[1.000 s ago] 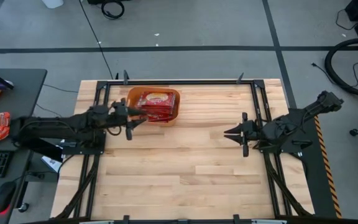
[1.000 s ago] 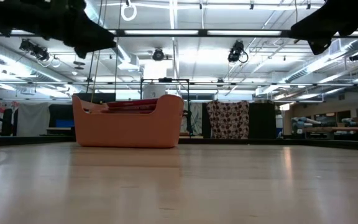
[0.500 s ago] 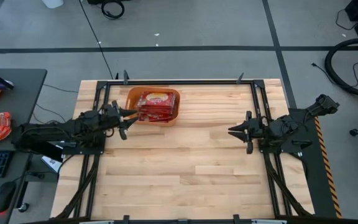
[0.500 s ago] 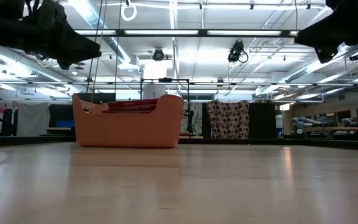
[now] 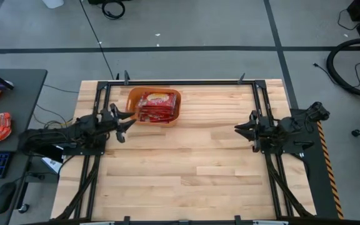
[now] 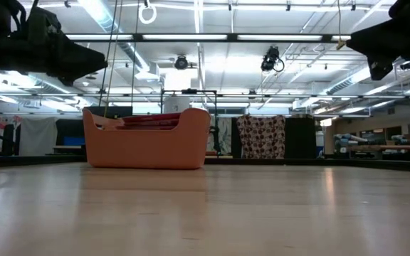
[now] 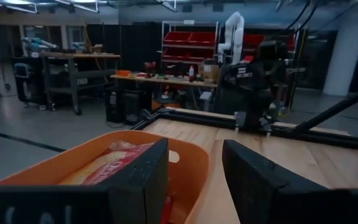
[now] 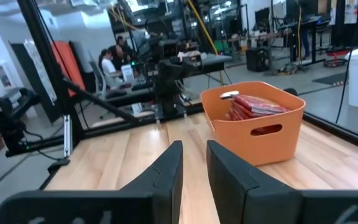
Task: Sort popcorn bags into baskets
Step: Return to Home Position
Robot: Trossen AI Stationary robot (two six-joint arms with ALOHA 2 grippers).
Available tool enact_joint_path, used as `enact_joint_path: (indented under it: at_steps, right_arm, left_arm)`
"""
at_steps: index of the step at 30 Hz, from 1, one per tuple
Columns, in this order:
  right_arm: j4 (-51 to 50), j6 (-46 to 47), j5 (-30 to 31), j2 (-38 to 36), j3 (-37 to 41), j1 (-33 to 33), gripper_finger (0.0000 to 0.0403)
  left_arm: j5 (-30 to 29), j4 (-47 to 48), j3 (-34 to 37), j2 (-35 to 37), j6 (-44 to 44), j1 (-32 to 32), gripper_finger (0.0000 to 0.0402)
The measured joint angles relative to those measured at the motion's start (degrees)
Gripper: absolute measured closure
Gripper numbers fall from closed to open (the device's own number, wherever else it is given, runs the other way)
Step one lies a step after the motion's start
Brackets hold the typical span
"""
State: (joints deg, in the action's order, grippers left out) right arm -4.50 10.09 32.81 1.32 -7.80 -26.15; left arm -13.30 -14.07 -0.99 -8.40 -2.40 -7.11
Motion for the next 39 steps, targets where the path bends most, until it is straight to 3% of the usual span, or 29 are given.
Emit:
enact_joint_path:
  at_steps: [10, 16, 25, 39]
  right_arm:
    - [0.5, 0.3, -2.0, -1.2, 1.2, -0.1, 0.0325]
    - [8.5, 0.7, -2.4, -1.2, 7.4, -0.1, 0.0325]
    - [10.4, 1.9, -1.0, 0.0, 7.4, -0.1, 0.0325]
    - [10.4, 1.8, -1.1, 0.0, 7.4, -0.1, 0.0325]
  left_arm:
    - [0.1, 1.3, 0.5, 2.9, -1.0, 2.1, 0.0247]
    - [0.3, 0.9, 0.5, 2.9, 1.5, 2.9, 0.0247]
    - [0.1, 2.0, 0.5, 2.8, -3.2, 2.9, 0.0247]
    - [0.0, 1.9, 0.5, 2.8, -2.5, 2.9, 0.0247]
